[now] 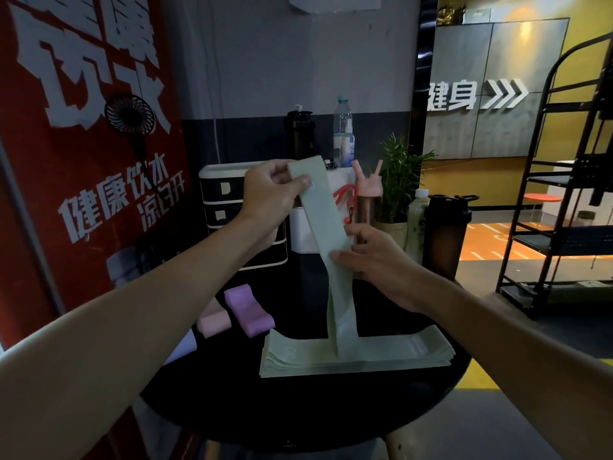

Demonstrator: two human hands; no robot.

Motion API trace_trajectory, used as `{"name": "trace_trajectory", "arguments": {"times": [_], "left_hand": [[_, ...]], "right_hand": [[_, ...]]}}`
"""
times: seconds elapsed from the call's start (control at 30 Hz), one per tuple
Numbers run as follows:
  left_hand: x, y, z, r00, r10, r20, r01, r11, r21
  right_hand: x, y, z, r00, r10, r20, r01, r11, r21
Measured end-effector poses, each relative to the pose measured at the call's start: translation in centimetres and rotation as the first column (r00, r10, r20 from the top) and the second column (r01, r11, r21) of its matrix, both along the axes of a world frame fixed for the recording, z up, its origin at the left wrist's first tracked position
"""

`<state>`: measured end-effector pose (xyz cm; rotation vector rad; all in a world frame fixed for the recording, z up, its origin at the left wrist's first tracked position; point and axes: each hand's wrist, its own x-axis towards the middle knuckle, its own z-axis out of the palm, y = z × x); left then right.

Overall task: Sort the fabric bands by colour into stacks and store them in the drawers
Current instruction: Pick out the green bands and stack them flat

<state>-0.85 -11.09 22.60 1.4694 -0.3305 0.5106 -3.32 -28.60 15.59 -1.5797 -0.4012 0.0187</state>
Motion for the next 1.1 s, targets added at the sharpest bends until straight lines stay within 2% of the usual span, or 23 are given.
{"name": "trace_trajectory", "arguments": {"times": [0.23, 0.37, 0.47, 0.63, 0.73, 0.83, 0.97, 1.1], "left_hand": [[0.1, 2.4, -0.6, 0.994, 0.110, -0.022, -0.112, 0.985, -0.130], [-0.3, 3.9, -2.0, 0.990, 0.136, -0.021, -0.138, 0.981, -0.138], [-0.5, 4.9, -3.5, 0.986, 0.157, -0.050, -0.163, 0.977, -0.135], [-1.5, 5.9, -7.3, 0.975, 0.180, -0.127, -0.189, 0.980, -0.066], [-2.7, 5.9, -9.8, 0.968, 0.200, -0.151, -0.202, 0.979, 0.003], [-3.6, 5.9, -12.8, 0.961, 0.247, -0.127, -0.227, 0.962, 0.153], [-4.1, 6.0, -16.0, 0.968, 0.251, -0.022, -0.217, 0.874, 0.434], [-4.4, 6.3, -17.9, 0.968, 0.249, 0.001, -0.205, 0.798, 0.567]], "right_hand": [[-1.2, -2.1, -2.1, 0.993, 0.057, -0.105, -0.067, 0.993, -0.097], [-1.9, -4.3, -3.3, 0.985, 0.043, -0.165, -0.074, 0.980, -0.187], [-2.0, -6.3, -3.9, 0.984, -0.015, -0.176, -0.020, 0.981, -0.194], [-2.1, -9.1, -4.4, 0.970, -0.178, -0.164, 0.166, 0.983, -0.084], [-2.1, -10.0, -4.8, 0.948, -0.289, -0.136, 0.274, 0.954, -0.120], [-1.9, -10.6, -6.0, 0.929, -0.367, -0.047, 0.343, 0.901, -0.264], [-1.1, -11.1, -7.7, 0.907, -0.416, 0.067, 0.402, 0.807, -0.432], [-0.2, -11.8, -9.8, 0.894, -0.426, 0.141, 0.433, 0.734, -0.523]]}}
